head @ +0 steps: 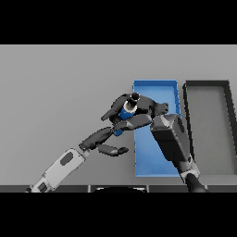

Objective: Pick up the blue pipe and place it into the blue bin.

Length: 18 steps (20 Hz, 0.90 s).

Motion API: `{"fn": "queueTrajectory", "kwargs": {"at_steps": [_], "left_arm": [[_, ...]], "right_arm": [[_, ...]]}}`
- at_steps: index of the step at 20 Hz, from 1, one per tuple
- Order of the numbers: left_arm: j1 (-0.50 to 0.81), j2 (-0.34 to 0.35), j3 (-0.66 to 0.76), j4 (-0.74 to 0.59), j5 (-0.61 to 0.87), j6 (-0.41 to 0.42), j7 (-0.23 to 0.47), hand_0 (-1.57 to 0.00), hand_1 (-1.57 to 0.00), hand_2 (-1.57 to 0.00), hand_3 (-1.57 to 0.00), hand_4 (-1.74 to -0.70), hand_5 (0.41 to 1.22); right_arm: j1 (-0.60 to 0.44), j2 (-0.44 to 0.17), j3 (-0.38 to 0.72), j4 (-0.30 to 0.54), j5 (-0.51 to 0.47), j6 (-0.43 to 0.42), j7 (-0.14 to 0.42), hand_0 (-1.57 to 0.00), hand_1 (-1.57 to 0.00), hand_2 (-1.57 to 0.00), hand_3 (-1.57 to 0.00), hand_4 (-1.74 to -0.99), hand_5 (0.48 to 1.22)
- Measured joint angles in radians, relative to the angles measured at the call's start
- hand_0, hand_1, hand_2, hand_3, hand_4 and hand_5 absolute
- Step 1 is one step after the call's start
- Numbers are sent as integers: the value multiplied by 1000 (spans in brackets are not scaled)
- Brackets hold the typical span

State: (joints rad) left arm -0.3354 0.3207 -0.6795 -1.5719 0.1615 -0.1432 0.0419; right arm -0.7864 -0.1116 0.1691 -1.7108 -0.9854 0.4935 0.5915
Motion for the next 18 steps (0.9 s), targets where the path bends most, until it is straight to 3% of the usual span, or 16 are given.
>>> {"fn": "queueTrajectory", "kwargs": {"at_steps": [3, 5, 9, 15, 18], "left_arm": [[-11, -1, 0, -8, 5, -5, 7, 0, 0, 0, 1, -868, 485], [-5, 0, -4, 1, 4, -11, 3, 1, 1, 1, 1, -864, 483], [-2, 9, 2, -12, 5, -1, 16, 1, 1, 1, 1, -844, 481], [2, 19, 4, -26, -13, 17, 25, 1, 1, 1, 1, -827, 463], [12, 38, 8, -36, -20, 19, 16, 1, 1, 1, 1, -828, 462]], "right_arm": [[-132, -48, -69, 70, -5, 21, -75, -1571, -1571, -1571, -1571, -1496, 1221], [-204, -74, -113, 141, 13, -16, -101, -1571, -1571, -1571, -1571, -1496, 1221], [-300, -121, -192, 331, 153, -51, -177, -1571, -1571, -1571, -1571, -1498, 1221], [-290, -175, -278, 661, 329, -42, -189, -1571, -1571, -1571, -1571, -1499, 1221], [-234, -189, -301, 743, 386, -32, -195, -1571, -1571, -1571, -1571, -1499, 1221]]}}
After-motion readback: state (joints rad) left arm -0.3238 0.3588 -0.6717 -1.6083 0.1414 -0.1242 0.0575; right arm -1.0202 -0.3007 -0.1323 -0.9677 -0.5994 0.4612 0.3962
